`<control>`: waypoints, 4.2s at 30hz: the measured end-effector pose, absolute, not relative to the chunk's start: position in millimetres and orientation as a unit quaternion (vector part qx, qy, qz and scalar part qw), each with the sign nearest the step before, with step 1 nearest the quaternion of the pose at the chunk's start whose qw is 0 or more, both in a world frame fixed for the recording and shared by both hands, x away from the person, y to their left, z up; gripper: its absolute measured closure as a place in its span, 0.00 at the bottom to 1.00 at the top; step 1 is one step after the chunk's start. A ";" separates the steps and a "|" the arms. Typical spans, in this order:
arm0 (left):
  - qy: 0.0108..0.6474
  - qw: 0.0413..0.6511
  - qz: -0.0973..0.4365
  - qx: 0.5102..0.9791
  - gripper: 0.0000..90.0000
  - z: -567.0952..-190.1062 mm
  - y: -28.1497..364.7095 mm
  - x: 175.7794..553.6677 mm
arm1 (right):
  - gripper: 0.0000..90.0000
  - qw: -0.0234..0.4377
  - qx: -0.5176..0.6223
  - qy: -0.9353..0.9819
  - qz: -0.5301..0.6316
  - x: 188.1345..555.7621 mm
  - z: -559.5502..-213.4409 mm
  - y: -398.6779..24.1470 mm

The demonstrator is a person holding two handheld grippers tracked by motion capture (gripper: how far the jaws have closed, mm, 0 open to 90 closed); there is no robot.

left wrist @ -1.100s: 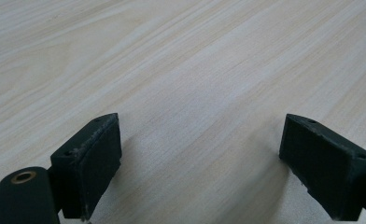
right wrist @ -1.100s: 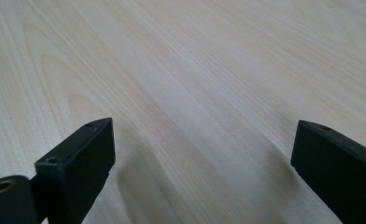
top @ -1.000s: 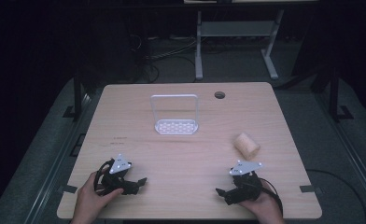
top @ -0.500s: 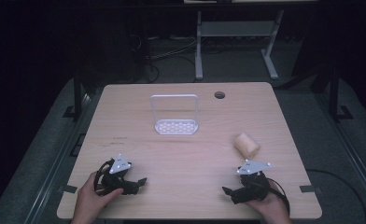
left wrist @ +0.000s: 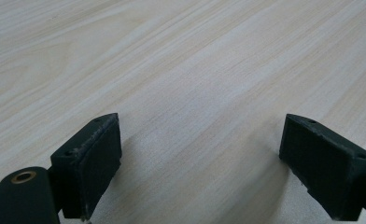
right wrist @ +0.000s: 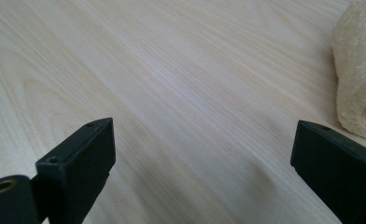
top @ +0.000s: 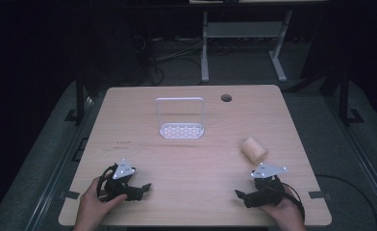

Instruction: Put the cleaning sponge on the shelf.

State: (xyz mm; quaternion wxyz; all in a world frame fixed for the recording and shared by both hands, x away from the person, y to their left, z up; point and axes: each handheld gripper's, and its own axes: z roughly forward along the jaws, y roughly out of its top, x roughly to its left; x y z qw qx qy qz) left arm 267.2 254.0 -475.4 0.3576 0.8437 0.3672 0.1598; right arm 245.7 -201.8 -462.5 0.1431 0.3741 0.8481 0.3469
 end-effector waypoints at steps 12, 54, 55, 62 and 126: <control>0.367 0.358 0.160 0.844 0.14 -475.4 253.9 267.2 | 0.07 0.153 0.390 0.842 0.339 247.1 -461.4 -214.1; 0.368 0.358 0.160 0.843 0.14 -475.4 253.9 267.1 | 0.07 0.181 0.444 0.810 0.338 263.2 -453.4 -257.9; 0.367 0.358 0.160 0.844 0.14 -475.4 253.9 267.1 | 0.07 0.181 0.445 0.809 0.339 263.9 -452.4 -258.8; 0.368 0.358 0.160 0.843 0.14 -475.4 253.9 267.1 | 0.07 0.175 0.451 0.807 0.339 269.2 -448.0 -259.9; 0.366 0.355 0.159 0.845 0.14 -475.0 254.2 267.1 | 0.15 0.149 0.463 0.824 0.289 358.6 -437.3 -226.1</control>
